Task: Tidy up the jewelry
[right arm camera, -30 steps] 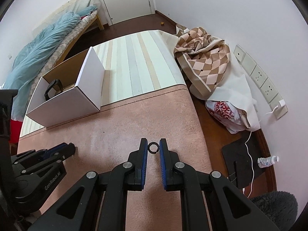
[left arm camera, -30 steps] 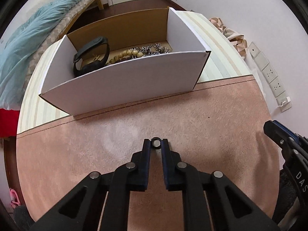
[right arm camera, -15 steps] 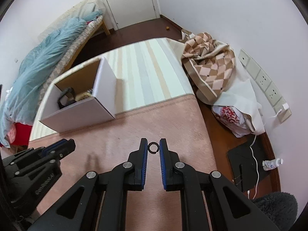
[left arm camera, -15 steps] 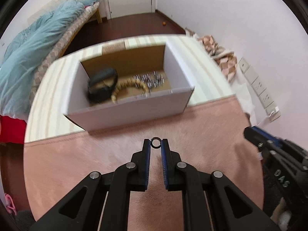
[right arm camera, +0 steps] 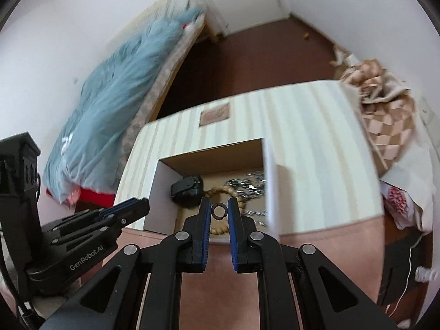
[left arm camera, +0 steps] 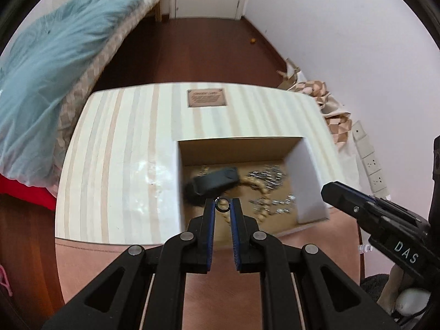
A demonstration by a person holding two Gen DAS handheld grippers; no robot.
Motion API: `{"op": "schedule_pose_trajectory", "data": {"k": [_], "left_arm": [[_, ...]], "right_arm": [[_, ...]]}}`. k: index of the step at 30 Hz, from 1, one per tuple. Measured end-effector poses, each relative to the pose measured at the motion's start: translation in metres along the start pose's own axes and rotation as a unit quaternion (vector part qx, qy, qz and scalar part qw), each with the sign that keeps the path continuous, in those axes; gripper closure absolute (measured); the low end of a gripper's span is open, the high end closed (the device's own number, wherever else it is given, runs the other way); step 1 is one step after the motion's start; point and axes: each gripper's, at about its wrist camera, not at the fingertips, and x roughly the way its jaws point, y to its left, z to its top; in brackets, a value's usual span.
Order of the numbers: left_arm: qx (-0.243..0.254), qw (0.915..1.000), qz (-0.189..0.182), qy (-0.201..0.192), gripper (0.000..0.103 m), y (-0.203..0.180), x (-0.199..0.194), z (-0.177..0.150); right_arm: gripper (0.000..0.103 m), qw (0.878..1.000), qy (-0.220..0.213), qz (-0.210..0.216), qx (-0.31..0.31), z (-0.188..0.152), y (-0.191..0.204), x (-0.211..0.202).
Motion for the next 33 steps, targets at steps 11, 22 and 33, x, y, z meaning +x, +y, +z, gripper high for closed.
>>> {"op": "schedule_pose_trajectory", "data": {"k": [11, 22, 33], "left_arm": [[-0.037, 0.9990, 0.000, 0.026, 0.086, 0.021, 0.012, 0.019], [-0.033, 0.9970, 0.067, -0.019, 0.011, 0.033, -0.015, 0.017], [-0.034, 0.9910, 0.129, -0.015, 0.000, 0.022, -0.019, -0.026]], "right_arm": [[0.074, 0.993, 0.115, -0.006, 0.014, 0.018, -0.002, 0.059], [0.048, 0.994, 0.062, -0.087, -0.025, 0.013, 0.001, 0.021], [0.002, 0.973, 0.028, -0.222, -0.054, -0.011, 0.001, -0.014]]}}
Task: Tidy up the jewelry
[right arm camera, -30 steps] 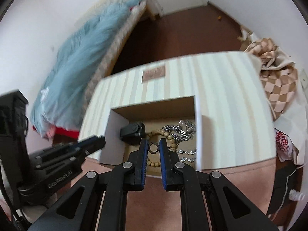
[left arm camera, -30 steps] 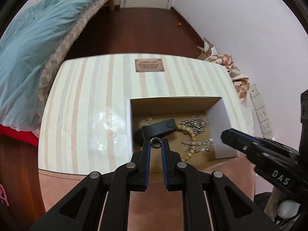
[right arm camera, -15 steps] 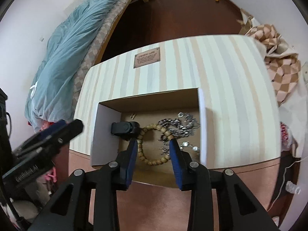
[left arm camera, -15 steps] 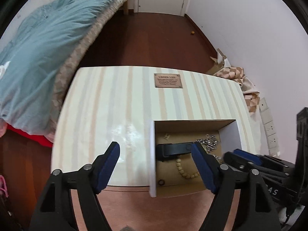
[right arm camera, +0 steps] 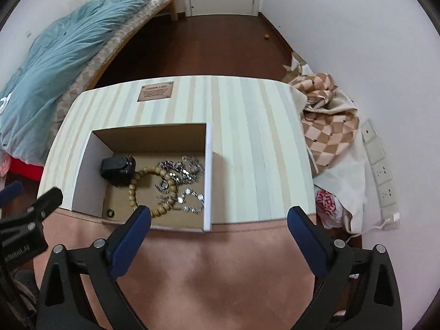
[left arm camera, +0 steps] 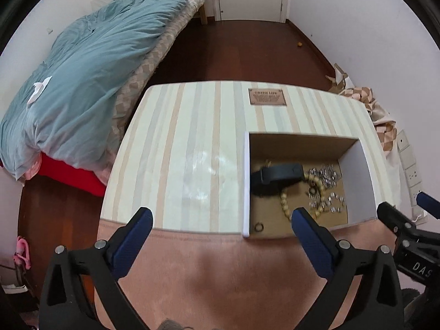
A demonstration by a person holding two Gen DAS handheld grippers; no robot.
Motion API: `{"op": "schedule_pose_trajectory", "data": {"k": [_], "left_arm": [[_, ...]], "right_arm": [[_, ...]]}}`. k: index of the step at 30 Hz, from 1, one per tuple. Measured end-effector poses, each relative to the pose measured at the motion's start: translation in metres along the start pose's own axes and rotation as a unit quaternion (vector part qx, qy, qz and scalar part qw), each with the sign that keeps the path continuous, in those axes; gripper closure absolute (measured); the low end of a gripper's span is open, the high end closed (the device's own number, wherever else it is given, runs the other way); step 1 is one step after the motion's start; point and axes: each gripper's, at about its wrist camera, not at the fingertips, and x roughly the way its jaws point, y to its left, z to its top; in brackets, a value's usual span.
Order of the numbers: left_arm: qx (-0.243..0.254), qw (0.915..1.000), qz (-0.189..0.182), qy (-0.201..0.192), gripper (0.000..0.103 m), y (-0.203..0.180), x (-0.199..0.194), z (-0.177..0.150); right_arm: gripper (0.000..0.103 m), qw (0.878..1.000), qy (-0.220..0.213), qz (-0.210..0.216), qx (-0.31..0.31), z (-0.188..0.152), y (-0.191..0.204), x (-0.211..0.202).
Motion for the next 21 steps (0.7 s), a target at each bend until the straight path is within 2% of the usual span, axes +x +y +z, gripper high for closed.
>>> {"op": "schedule_pose_trajectory", "data": {"k": [8, 17, 21], "left_arm": [[0.002, 0.9997, -0.005, -0.023, 0.000, -0.005, -0.047, -0.017], [-0.004, 0.9968, -0.027, -0.075, 0.000, -0.004, -0.142, -0.039], [-0.010, 0.9952, -0.024, -0.094, 0.000, 0.003, -0.181, -0.048]], "right_arm": [[0.002, 1.000, -0.020, -0.007, 0.010, -0.019, -0.007, -0.049], [0.002, 0.996, -0.088, -0.015, 0.005, -0.047, -0.006, -0.154], [0.002, 0.993, -0.119, -0.009, 0.007, -0.057, -0.002, -0.199]]}}
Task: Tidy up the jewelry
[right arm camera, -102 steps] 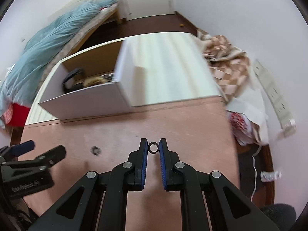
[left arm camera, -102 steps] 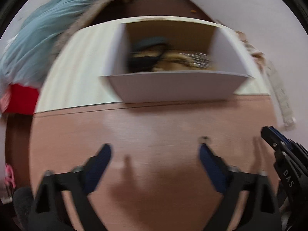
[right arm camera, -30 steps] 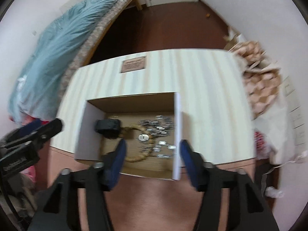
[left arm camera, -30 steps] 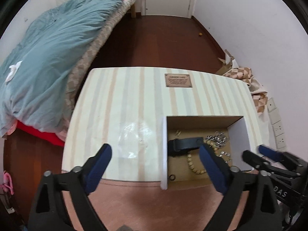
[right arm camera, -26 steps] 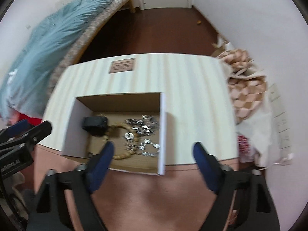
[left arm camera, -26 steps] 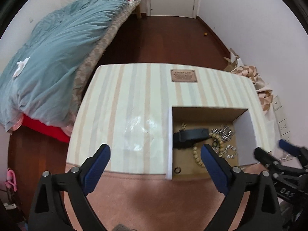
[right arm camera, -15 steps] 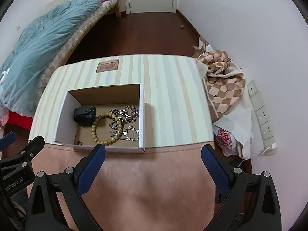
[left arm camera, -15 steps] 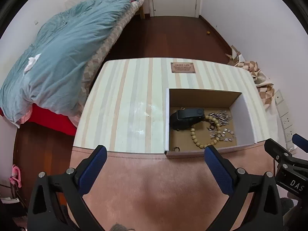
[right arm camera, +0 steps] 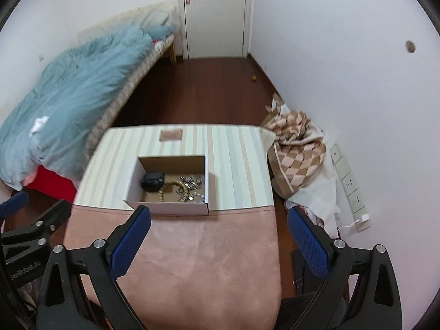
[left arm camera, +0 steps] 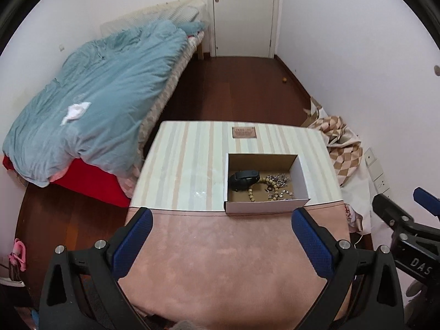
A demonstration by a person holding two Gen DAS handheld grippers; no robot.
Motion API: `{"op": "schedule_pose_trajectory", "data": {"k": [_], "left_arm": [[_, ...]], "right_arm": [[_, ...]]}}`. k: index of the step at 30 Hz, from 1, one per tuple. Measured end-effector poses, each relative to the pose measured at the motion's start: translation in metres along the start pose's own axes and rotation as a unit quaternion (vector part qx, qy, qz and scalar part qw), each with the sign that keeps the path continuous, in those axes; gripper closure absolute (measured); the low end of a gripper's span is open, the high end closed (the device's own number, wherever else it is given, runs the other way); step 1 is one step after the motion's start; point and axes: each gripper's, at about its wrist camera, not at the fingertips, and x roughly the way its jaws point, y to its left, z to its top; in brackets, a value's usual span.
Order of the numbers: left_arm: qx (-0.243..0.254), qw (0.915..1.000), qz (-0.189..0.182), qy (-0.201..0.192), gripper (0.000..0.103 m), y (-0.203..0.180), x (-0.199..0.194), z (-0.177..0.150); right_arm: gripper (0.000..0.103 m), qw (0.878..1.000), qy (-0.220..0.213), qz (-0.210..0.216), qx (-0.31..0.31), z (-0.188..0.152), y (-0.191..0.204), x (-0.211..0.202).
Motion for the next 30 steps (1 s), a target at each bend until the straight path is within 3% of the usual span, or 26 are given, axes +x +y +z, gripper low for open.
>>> {"op": "schedule_pose_trajectory", "data": {"k": [7, 15, 22, 30], "left_arm": [[-0.012, 0.9994, 0.004, -0.033, 0.000, 0.009, -0.064, -0.006], [-0.005, 0.9980, 0.001, -0.062, 0.000, 0.007, -0.113, -0.011], [-0.002, 0.9986, -0.010, -0.053, 0.000, 0.004, -0.116, -0.013], [-0.008, 0.9997, -0.010, -0.023, 0.000, 0.000, -0.090, 0.001]], "right_arm": [[0.002, 0.999, -0.052, 0.010, 0.000, -0.005, 0.000, -0.079], [0.002, 0.997, -0.073, 0.020, 0.000, -0.012, 0.002, -0.125], [0.002, 0.997, -0.072, 0.018, 0.006, -0.012, -0.002, -0.133], [0.002, 0.998, -0.055, 0.010, 0.010, 0.003, -0.008, -0.109]]}}
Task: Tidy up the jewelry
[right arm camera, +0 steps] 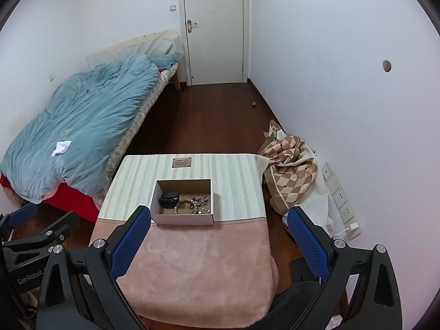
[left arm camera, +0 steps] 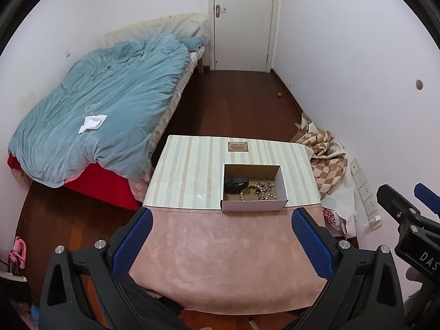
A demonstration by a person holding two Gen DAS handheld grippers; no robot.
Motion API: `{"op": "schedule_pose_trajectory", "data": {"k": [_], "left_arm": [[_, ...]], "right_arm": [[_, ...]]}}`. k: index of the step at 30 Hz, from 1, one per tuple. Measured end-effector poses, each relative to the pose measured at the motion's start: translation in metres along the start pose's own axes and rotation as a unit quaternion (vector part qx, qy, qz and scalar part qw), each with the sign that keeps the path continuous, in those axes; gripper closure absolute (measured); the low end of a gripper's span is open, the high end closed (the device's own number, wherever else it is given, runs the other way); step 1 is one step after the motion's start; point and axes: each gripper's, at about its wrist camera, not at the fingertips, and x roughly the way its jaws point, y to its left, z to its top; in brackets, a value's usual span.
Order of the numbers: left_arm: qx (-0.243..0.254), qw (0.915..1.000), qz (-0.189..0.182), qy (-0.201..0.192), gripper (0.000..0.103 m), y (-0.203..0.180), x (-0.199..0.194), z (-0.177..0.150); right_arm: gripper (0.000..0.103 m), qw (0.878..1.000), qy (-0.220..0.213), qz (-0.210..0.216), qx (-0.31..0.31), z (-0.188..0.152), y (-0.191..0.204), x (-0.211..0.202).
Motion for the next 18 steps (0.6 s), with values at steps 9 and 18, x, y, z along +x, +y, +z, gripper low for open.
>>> {"op": "schedule_pose_trajectory", "data": {"k": [9, 18], "left_arm": [[0.005, 0.9995, 0.022, 0.022, 0.000, -0.005, 0.045, 0.035], [0.009, 0.9966, 0.019, 0.080, 0.000, -0.007, 0.094, 0.069]], "right_arm": [[0.002, 1.000, 0.027, 0.000, -0.005, 0.031, 0.002, 0.055], [0.002, 0.996, 0.091, -0.001, -0.013, 0.055, 0.003, 0.116]]}}
